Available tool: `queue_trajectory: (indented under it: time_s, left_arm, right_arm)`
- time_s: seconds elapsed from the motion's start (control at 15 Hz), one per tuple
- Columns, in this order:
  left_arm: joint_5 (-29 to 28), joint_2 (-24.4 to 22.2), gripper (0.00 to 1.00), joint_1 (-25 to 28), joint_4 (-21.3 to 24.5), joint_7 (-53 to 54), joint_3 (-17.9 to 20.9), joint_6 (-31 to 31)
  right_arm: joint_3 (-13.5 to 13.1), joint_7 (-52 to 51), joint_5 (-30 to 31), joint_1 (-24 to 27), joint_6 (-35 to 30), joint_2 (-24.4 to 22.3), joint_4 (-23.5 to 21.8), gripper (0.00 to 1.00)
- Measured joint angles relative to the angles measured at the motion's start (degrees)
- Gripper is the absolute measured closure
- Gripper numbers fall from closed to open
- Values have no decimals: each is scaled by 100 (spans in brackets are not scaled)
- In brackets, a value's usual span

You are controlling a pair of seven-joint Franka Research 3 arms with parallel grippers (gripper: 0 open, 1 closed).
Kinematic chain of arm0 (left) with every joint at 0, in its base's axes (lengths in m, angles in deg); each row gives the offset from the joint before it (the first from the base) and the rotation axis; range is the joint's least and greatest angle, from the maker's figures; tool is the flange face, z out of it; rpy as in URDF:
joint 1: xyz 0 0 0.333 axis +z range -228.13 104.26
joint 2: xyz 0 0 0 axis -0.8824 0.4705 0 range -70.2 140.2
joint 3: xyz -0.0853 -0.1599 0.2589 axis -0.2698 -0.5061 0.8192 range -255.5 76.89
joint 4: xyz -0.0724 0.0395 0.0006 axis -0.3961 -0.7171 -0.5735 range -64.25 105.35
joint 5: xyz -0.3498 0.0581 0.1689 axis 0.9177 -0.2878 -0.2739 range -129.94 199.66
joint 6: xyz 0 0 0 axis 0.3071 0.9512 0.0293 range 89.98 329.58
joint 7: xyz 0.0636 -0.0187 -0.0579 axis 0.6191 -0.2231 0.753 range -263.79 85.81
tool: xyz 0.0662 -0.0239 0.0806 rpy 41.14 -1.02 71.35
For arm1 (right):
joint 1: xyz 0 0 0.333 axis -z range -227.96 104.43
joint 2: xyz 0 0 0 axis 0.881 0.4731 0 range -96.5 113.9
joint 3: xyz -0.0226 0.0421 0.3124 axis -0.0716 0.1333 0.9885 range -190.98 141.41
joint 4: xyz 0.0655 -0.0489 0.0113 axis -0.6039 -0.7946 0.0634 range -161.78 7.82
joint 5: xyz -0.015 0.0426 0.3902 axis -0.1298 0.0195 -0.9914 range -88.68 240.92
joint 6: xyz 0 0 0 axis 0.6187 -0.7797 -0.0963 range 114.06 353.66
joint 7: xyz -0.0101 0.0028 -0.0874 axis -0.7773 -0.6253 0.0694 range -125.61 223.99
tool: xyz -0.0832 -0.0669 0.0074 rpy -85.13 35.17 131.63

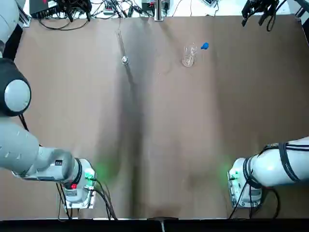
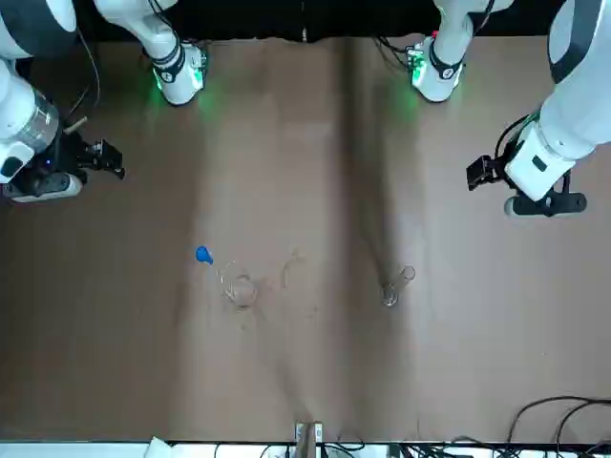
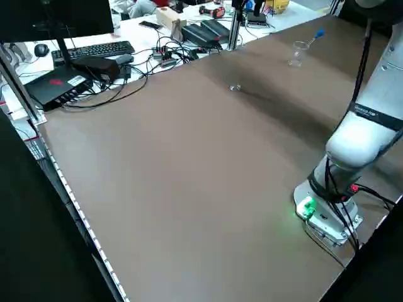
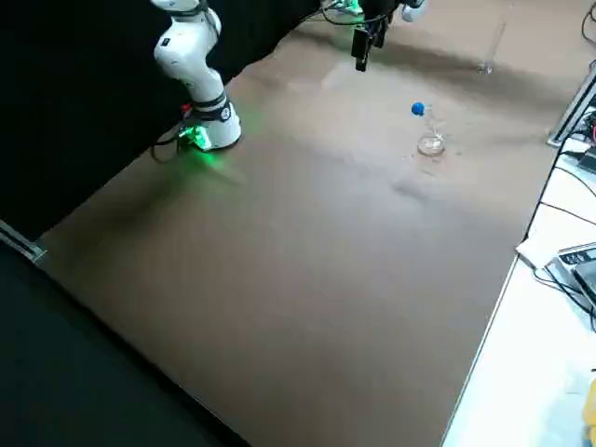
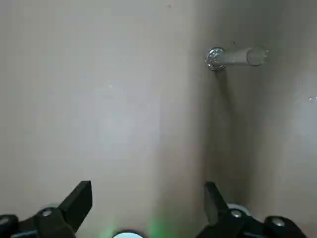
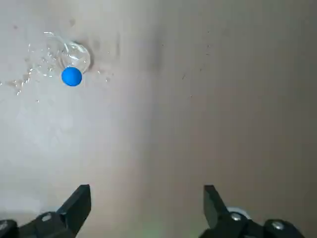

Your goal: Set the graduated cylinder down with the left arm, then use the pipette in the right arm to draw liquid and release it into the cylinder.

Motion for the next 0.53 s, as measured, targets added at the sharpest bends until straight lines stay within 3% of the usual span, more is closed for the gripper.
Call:
queue_trajectory:
  time_s: [0.53]
  left_arm:
    - [-20, -2, 0, 71, -2, 154, 78, 231]
  right_arm:
    - [27, -155, 0, -159, -64, 0, 0, 0]
